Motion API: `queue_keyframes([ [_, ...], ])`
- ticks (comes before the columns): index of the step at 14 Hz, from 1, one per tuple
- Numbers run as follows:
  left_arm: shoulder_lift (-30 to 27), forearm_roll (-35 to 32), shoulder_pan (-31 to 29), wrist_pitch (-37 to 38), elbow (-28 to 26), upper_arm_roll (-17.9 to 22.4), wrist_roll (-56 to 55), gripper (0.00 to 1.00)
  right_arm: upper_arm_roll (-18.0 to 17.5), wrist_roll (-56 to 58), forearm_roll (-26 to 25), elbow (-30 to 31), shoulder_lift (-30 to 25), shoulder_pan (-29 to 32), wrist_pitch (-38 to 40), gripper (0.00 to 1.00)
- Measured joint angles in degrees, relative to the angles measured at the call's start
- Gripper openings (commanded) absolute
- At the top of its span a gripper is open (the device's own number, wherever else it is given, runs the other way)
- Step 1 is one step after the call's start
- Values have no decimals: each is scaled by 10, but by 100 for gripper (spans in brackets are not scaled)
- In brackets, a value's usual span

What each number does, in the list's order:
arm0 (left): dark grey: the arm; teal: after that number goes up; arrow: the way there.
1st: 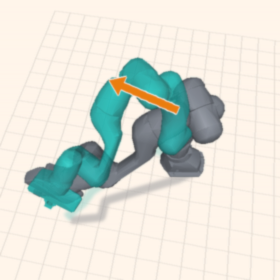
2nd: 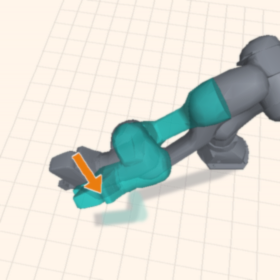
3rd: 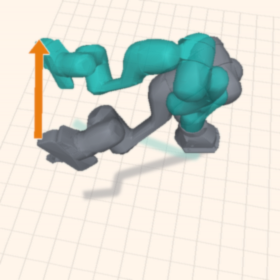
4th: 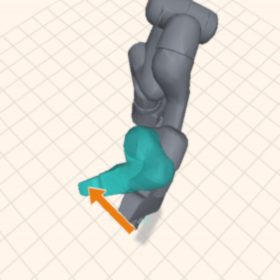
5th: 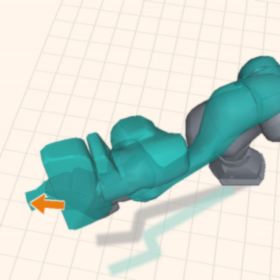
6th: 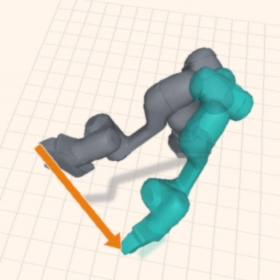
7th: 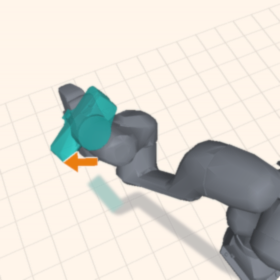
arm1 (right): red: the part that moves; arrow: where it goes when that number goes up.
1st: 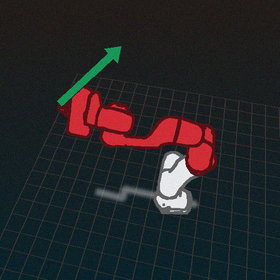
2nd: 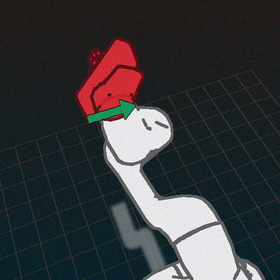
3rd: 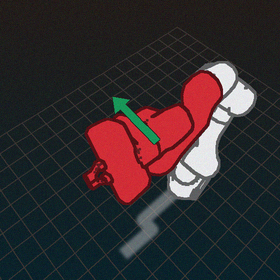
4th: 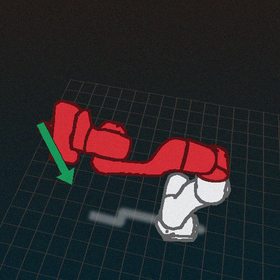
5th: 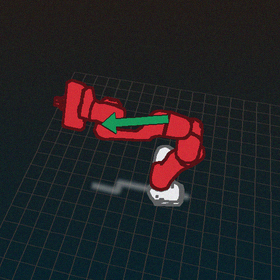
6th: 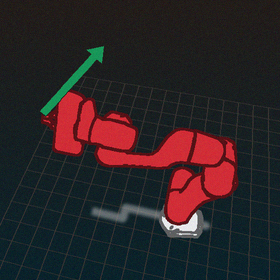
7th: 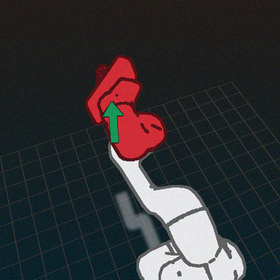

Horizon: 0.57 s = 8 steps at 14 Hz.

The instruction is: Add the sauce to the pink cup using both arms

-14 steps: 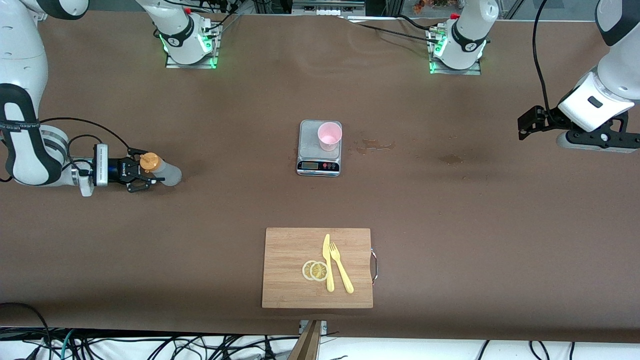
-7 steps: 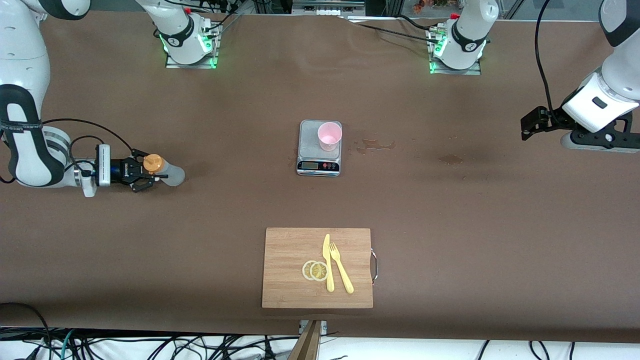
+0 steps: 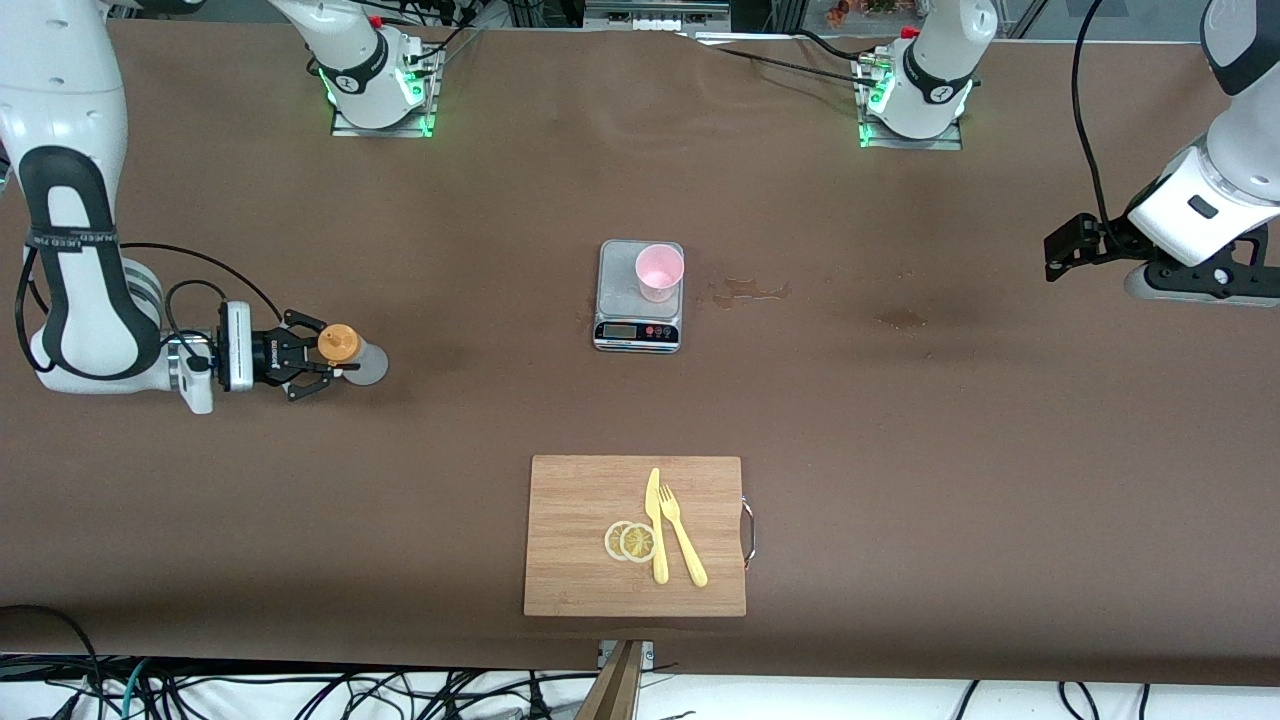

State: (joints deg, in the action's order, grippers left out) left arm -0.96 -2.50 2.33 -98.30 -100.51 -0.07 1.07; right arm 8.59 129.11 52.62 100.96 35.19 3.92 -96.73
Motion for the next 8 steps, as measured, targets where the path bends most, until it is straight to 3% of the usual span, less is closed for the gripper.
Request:
queue_keyframes([
  [3, 1, 0, -3, 0, -2, 9, 0, 100, 29, -99, -43, 1, -51, -70, -38, 20],
  [8, 2, 0, -3, 0, -2, 13, 2, 100, 42, -289, -184, 2, -114, -171, -78, 20],
])
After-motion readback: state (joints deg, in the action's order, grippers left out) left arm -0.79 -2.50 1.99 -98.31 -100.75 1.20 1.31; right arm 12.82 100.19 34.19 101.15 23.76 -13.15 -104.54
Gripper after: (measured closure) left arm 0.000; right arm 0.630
